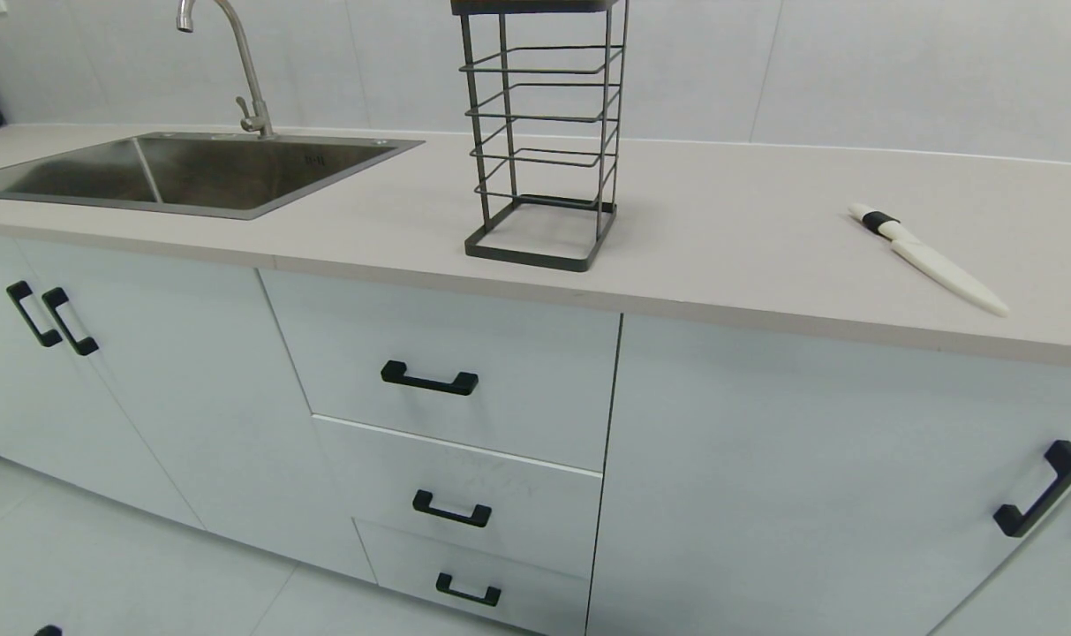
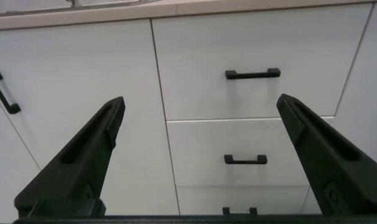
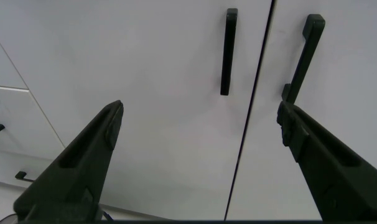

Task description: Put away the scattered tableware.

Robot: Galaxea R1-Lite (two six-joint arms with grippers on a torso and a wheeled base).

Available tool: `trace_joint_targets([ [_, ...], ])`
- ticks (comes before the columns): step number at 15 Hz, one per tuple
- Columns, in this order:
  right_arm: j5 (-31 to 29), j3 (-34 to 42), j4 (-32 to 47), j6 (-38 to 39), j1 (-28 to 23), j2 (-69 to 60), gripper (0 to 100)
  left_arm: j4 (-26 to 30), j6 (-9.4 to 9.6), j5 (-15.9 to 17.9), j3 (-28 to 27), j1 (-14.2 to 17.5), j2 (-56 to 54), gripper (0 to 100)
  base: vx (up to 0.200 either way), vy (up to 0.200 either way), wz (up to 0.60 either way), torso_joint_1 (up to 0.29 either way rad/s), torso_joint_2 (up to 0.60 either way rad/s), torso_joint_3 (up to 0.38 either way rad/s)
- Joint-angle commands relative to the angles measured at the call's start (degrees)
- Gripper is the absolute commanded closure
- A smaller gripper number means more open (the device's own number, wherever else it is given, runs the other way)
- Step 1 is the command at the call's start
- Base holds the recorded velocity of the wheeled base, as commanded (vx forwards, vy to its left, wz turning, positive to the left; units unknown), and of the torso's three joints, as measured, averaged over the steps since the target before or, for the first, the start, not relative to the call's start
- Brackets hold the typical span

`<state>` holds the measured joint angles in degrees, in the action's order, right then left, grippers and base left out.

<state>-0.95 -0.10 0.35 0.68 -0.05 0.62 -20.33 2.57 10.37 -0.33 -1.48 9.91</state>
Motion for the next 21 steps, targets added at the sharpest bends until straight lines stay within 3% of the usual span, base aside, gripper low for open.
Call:
trace_joint_targets([
  [1, -0.02, 0.01, 0.00, 0.02, -0.04, 0.08, 0, 6.01, 0.06, 0.08, 0.24, 1.04, -8.59, 0, 0.000, 0.000, 0.00, 0.000, 0.00, 0.000],
  [2, -0.02, 0.01, 0.00, 0.02, -0.04, 0.08, 0, 7.41, 0.15, 0.17, 0.24, 1.21, -9.38, 0, 0.000, 0.000, 0.00, 0.000, 0.00, 0.000],
  [3, -0.02, 0.01, 0.00, 0.02, 0.05, 0.08, 0, 14.36, 1.82, 0.08, 0.33, 1.39, -9.91, 0, 0.000, 0.000, 0.00, 0.000, 0.00, 0.000],
  [4, -0.02, 0.01, 0.00, 0.02, -0.04, 0.08, 0, 16.64, 2.35, 0.08, 0.33, 1.39, -9.91, 0, 0.000, 0.000, 0.00, 0.000, 0.00, 0.000],
  [7, -0.02, 0.01, 0.00, 0.02, 0.05, 0.08, 0, 19.19, 2.70, -1.94, 0.33, 1.39, -9.91, 0, 0.000, 0.000, 0.00, 0.000, 0.00, 0.000],
  [8, -0.02, 0.01, 0.00, 0.02, -0.04, 0.08, 0, 20.51, 2.26, -5.01, 0.24, 1.39, -9.91, 0, 0.000, 0.000, 0.00, 0.000, 0.00, 0.000],
  [15, -0.02, -0.08, 0.09, -0.42, 0.05, 0.08, 0, 20.25, -1.87, -5.45, 0.24, 1.39, -9.91, 0, 0.000, 0.000, 0.00, 0.000, 0.00, 0.000],
  [19, -0.10, 0.01, 0.00, -0.07, -0.04, 0.08, 0, 20.25, -1.78, -5.98, 0.24, 1.39, -9.91, 0, 0.000, 0.000, 0.00, 0.000, 0.00, 0.000],
  [21, -0.10, 0.01, 0.00, -0.07, -0.04, 0.08, 0, 20.25, -1.96, -8.53, 0.24, 1.39, -9.91, 0, 0.000, 0.000, 0.00, 0.000, 0.00, 0.000],
])
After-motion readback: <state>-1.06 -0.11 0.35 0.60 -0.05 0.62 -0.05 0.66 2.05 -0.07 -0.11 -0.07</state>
